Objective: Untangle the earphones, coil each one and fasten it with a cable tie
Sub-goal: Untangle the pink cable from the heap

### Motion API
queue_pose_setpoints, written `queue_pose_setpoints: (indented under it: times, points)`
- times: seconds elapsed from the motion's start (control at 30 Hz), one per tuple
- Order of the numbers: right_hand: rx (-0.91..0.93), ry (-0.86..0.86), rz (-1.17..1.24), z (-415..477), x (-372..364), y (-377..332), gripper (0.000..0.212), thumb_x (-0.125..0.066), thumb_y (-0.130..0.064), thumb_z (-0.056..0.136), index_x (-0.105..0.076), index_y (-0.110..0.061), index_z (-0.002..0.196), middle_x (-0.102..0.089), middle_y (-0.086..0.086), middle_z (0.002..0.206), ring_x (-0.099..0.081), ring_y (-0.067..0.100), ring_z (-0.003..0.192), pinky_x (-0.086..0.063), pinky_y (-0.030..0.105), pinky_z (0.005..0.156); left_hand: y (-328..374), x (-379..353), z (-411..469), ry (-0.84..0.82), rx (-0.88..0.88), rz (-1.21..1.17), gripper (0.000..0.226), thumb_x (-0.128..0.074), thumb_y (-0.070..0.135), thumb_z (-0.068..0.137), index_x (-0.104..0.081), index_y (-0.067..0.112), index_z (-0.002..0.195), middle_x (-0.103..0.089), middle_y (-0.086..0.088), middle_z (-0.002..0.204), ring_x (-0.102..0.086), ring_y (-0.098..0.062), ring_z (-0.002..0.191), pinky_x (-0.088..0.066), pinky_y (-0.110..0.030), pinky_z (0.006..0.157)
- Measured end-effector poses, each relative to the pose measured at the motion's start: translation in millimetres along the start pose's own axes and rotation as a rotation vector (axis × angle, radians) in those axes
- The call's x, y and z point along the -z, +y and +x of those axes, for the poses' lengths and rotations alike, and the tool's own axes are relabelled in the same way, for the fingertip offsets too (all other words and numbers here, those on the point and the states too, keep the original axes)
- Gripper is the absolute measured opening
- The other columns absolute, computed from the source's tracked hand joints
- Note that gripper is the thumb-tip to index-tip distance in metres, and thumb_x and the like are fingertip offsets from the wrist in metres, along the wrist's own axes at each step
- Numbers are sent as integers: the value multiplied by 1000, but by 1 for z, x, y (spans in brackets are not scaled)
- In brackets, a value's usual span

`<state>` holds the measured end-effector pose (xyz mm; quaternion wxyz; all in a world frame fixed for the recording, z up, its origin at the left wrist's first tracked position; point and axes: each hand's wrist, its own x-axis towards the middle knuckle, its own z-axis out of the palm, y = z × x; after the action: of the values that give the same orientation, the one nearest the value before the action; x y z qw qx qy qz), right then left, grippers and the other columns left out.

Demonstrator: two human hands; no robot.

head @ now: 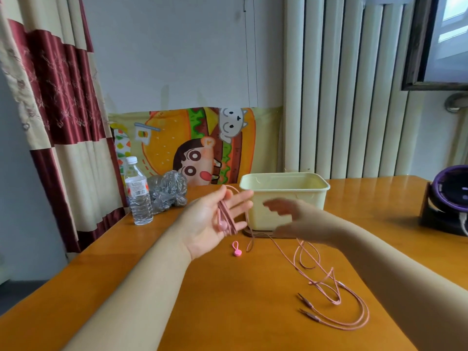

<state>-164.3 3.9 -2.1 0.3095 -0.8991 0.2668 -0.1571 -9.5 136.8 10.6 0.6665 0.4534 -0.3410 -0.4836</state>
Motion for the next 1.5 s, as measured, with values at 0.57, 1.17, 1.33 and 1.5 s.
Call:
queue_pose_setpoints:
  times: [0.57, 1.17, 1.33, 1.5]
  points:
    - [117, -354, 527, -26, 37, -36, 31, -65, -23, 81, -61, -7, 106, -62, 5, 70, -50, 12, 54, -46, 20, 54, 4, -10, -23, -275, 108, -38, 18, -48, 26, 87, -54, 12, 78, -63, -6, 70, -62, -11, 54, -51, -51, 83]
    - [230, -129, 469, -17, 2, -30, 33, -50, -27, 96, -60, 2, 84, -37, 17, 58, -31, 20, 58, -27, 25, 53, 6, -27, -31, -694, -97, -312, 50, -45, 27, 98, -41, -5, 136, -63, -15, 121, -67, -19, 86, -34, -53, 104]
    - [260, -227, -18, -32, -6, -48, 27, -45, -30, 99, -70, -21, 101, -47, -16, 50, -41, 1, 46, -32, 13, 47, 6, -22, -22, -222, -303, -21, 51, -37, 37, 86, -47, 14, 131, -69, -4, 115, -67, -17, 101, -43, -48, 100]
    - [286, -204, -245, -46, 13, -67, 22, -51, -32, 95, -70, -24, 94, -61, -21, 60, -47, 1, 51, -35, 15, 49, -9, -2, -9, -118, -258, 319, 52, -33, 46, 85, -52, 19, 125, -69, -2, 115, -64, -15, 107, -48, -31, 92]
